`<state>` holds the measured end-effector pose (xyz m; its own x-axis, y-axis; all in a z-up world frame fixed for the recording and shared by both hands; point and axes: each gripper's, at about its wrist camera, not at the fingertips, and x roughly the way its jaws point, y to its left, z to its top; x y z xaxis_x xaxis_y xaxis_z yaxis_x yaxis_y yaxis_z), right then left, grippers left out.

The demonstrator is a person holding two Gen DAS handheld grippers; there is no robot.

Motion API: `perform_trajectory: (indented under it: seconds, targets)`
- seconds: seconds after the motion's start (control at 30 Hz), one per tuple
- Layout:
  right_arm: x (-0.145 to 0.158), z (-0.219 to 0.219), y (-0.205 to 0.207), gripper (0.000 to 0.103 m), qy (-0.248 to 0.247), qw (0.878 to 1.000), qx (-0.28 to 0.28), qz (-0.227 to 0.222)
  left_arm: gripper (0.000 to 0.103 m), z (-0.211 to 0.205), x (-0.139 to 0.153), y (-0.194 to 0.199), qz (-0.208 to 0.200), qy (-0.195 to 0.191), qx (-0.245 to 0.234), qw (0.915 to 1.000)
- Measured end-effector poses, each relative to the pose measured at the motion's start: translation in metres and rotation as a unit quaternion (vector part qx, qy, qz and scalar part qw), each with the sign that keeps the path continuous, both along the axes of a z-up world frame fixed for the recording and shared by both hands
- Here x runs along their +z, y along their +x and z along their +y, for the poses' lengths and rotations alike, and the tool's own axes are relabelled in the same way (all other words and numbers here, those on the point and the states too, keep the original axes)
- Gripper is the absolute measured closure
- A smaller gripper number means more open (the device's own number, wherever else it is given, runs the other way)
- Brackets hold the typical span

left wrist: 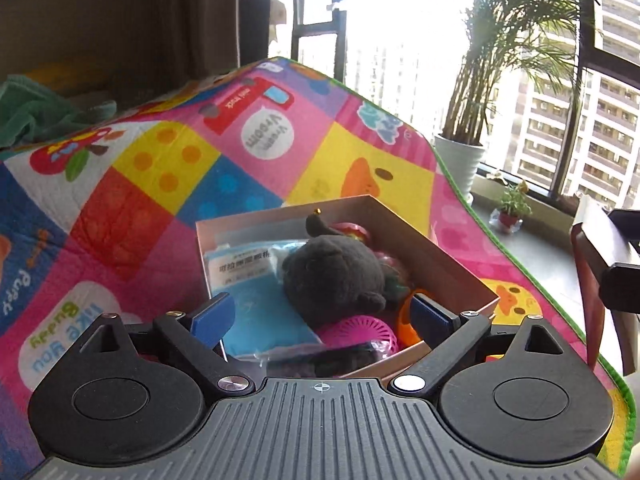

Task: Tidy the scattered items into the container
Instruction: 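Lower the cylinder into the pink box and open the left tool while the right tool brings the card, then lower the white card into the pink box and open the right tool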

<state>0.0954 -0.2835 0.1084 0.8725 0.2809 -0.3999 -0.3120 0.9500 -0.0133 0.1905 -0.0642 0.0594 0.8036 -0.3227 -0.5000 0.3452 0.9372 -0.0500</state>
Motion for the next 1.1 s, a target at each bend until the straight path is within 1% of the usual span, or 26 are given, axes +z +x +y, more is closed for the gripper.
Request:
perform_trajectory:
  seconds: [0.1, 0.17, 0.23, 0.27, 0.33, 0.4, 0.47, 0.5, 0.57, 0.67, 0.73, 0.77, 0.83, 0.9, 0.93, 0.97, 1.0, 1.07, 1.1]
  targets:
    - [-0.006, 0.004, 0.013, 0.023, -0.008, 1.0, 0.008, 0.011, 0.0, 0.024, -0.004, -0.022, -0.02, -0.008, 0.024, 0.9995]
    - [-0.007, 0.007, 0.027, 0.023, -0.006, 1.0, 0.01, 0.015, 0.0, 0.035, -0.009, -0.035, -0.021, -0.008, 0.038, 0.999]
    - [-0.006, 0.01, 0.047, 0.023, 0.002, 1.0, 0.008, 0.021, 0.0, 0.042, -0.016, -0.045, -0.013, -0.011, 0.036, 0.9992]
    - [-0.005, 0.012, 0.06, 0.023, 0.009, 1.0, 0.006, 0.028, 0.0, 0.046, -0.02, -0.048, -0.01, -0.02, 0.029, 0.9993]
    - [-0.006, 0.016, 0.088, 0.023, 0.029, 0.998, -0.001, 0.054, 0.0, 0.052, -0.029, -0.051, 0.001, -0.044, 0.011, 0.999]
    - [-0.015, 0.023, 0.117, 0.023, 0.04, 0.995, 0.001, 0.09, 0.0, 0.058, -0.039, -0.05, 0.02, -0.06, 0.01, 0.9979]
    - [-0.027, 0.034, 0.139, 0.023, 0.035, 0.992, -0.007, 0.117, 0.0, 0.062, -0.049, -0.049, 0.035, -0.067, 0.013, 0.9971]
    - [-0.034, 0.038, 0.148, 0.023, 0.029, 0.992, -0.018, 0.124, 0.0, 0.063, -0.053, -0.048, 0.041, -0.07, 0.012, 0.9967]
    - [-0.046, 0.043, 0.16, 0.022, 0.014, 0.991, -0.046, 0.124, 0.0, 0.069, -0.056, -0.045, 0.054, -0.088, 0.008, 0.9947]
    - [-0.054, 0.043, 0.167, 0.018, 0.024, 0.99, -0.063, 0.125, 0.0, 0.076, -0.058, -0.043, 0.065, -0.109, 0.013, 0.9918]
    - [-0.052, 0.041, 0.167, 0.013, 0.034, 0.989, -0.054, 0.134, 0.0, 0.078, -0.058, -0.042, 0.069, -0.113, 0.012, 0.9911]
    - [-0.05, 0.039, 0.166, 0.007, 0.044, 0.988, -0.046, 0.14, 0.0, 0.077, -0.059, -0.042, 0.069, -0.114, 0.01, 0.9911]
    - [-0.042, 0.034, 0.161, 0.006, 0.065, 0.988, -0.038, 0.134, 0.0, 0.077, -0.059, -0.042, 0.069, -0.113, 0.009, 0.9911]
    - [-0.033, 0.031, 0.153, 0.008, 0.077, 0.99, -0.036, 0.112, 0.0, 0.076, -0.059, -0.043, 0.069, -0.112, 0.009, 0.9913]
    - [-0.03, 0.032, 0.151, 0.01, 0.078, 0.991, -0.036, 0.106, 0.0, 0.076, -0.059, -0.043, 0.069, -0.111, 0.009, 0.9914]
    - [-0.029, 0.033, 0.151, 0.022, 0.075, 0.991, -0.038, 0.103, 0.0, 0.076, -0.059, -0.043, 0.069, -0.111, 0.008, 0.9915]
    - [-0.029, 0.035, 0.152, 0.04, 0.07, 0.991, -0.04, 0.105, 0.0, 0.076, -0.059, -0.043, 0.069, -0.11, 0.008, 0.9915]
    - [-0.033, 0.037, 0.159, 0.06, 0.068, 0.989, -0.047, 0.124, 0.0, 0.077, -0.059, -0.042, 0.07, -0.111, 0.009, 0.9912]
    - [-0.038, 0.035, 0.162, 0.061, 0.079, 0.986, -0.052, 0.137, 0.0, 0.077, -0.059, -0.042, 0.071, -0.113, 0.011, 0.991]
